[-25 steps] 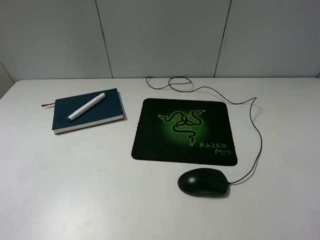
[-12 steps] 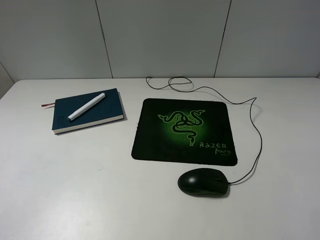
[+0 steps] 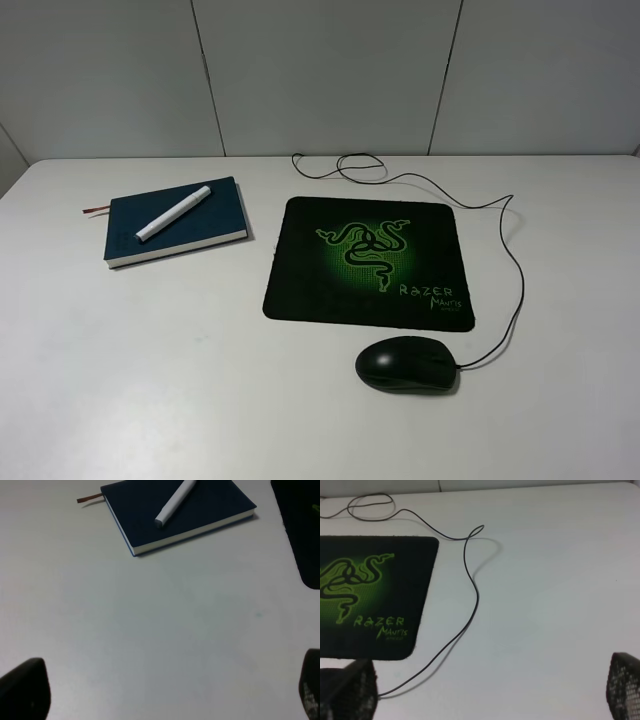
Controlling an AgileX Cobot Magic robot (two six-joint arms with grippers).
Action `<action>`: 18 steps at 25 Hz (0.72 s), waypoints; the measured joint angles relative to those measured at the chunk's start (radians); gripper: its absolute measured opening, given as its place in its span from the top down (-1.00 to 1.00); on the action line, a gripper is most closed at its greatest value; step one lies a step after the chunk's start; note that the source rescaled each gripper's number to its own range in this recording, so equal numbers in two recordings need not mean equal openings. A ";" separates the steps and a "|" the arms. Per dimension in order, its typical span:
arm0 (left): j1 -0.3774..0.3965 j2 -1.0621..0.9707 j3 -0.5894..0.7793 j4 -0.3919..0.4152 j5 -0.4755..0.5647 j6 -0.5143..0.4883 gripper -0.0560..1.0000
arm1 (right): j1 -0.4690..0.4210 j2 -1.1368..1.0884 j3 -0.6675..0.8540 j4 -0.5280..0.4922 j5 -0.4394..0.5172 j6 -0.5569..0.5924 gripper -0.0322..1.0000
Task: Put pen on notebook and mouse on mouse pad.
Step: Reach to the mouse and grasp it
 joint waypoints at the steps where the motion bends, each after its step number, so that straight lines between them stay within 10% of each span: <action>1: 0.000 0.000 0.000 0.000 0.000 0.000 -1.00 | 0.000 0.000 0.000 0.000 0.000 0.000 -1.00; 18: 0.000 0.000 0.000 0.000 0.000 0.001 -1.00 | 0.000 0.000 0.000 0.000 0.000 0.000 -1.00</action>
